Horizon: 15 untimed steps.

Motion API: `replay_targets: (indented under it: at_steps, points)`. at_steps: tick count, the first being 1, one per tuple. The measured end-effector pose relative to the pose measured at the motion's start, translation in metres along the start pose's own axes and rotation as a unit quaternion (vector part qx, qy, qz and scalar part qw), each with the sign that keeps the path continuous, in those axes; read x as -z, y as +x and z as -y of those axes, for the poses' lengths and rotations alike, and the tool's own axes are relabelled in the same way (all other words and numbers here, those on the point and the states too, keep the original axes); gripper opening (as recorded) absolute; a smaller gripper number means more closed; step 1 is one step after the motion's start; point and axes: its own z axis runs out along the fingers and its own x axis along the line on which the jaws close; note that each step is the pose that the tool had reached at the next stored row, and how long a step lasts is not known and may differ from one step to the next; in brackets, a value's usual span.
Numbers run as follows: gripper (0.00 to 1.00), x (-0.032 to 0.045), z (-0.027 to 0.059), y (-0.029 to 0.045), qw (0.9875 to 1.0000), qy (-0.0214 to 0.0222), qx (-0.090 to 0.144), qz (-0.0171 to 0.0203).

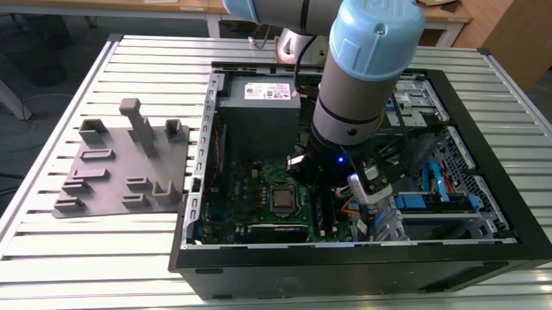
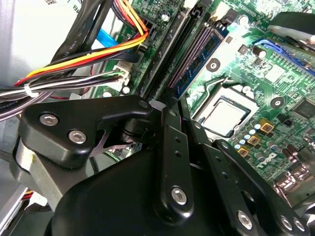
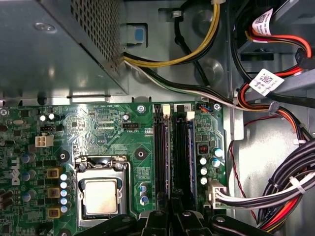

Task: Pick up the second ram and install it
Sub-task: 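Insert the second ram into the second slot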

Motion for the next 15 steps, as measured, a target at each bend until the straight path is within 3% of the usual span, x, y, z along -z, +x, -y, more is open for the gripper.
replay_targets:
  at_steps: [8,15]
  points:
    - [0.11,0.0000,-0.0010,0.0000,1.0000,-0.0002,0.001,0.0000]
    - [0.11,0.0052,0.0004,0.0002,1.0000,-0.0003,0.001,0.0007]
